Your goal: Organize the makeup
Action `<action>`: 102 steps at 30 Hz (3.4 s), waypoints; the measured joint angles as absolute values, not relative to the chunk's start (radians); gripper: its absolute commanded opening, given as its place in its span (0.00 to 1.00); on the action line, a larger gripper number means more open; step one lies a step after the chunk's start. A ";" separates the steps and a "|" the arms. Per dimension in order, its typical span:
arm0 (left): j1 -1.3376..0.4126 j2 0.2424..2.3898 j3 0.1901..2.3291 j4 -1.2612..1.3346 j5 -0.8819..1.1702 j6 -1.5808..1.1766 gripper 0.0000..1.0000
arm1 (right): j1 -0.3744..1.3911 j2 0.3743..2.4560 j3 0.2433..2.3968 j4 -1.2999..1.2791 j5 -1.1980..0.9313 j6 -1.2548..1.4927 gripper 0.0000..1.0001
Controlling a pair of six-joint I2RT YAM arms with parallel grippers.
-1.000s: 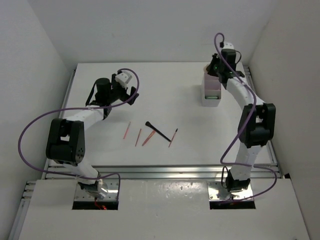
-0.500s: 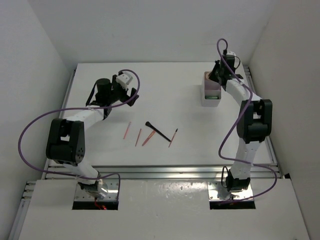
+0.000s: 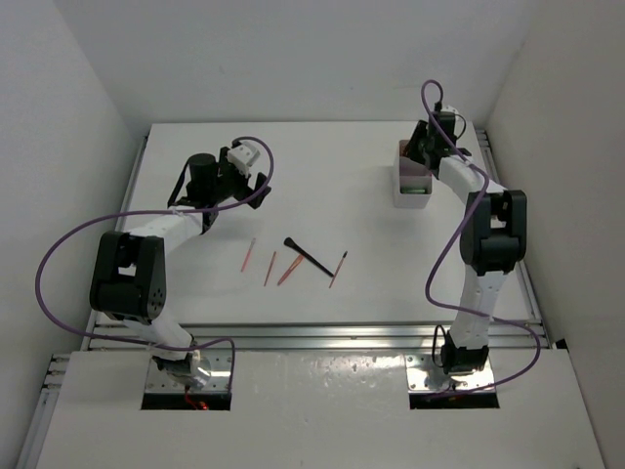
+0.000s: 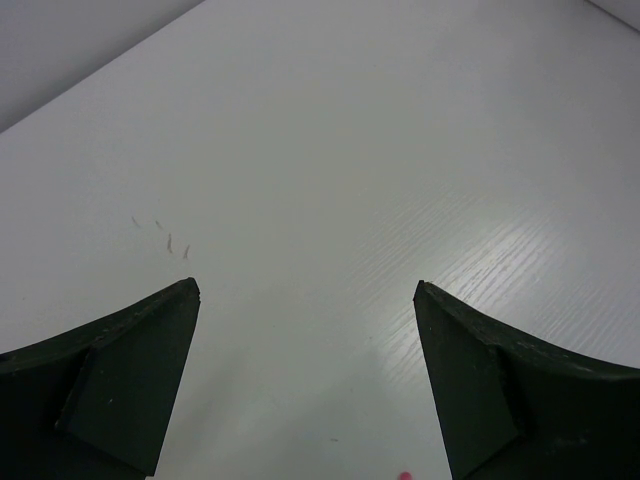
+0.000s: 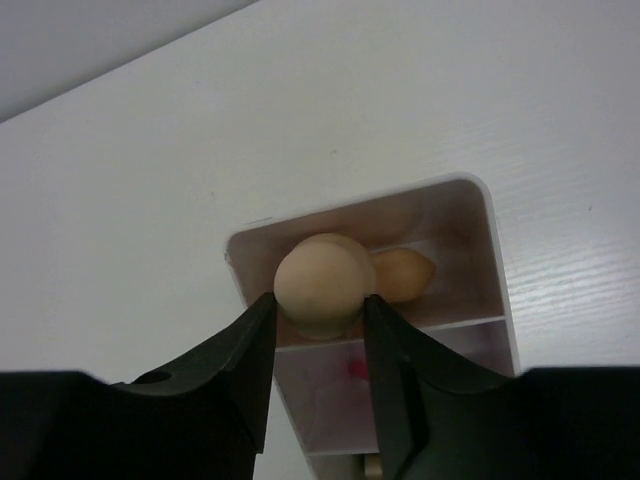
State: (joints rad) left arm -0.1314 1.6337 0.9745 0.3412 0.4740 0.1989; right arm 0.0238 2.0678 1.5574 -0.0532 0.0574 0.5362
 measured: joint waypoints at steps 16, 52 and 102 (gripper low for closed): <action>-0.131 1.633 0.974 0.311 0.474 0.228 0.93 | 0.024 1.994 1.555 -0.120 0.085 0.390 0.69; -0.297 1.732 0.979 -0.304 0.043 0.223 0.68 | 0.150 1.365 1.011 -0.272 0.154 0.141 0.74; -0.327 2.272 2.090 -0.257 0.479 0.277 0.96 | -0.113 1.248 0.875 -0.220 0.039 0.141 0.76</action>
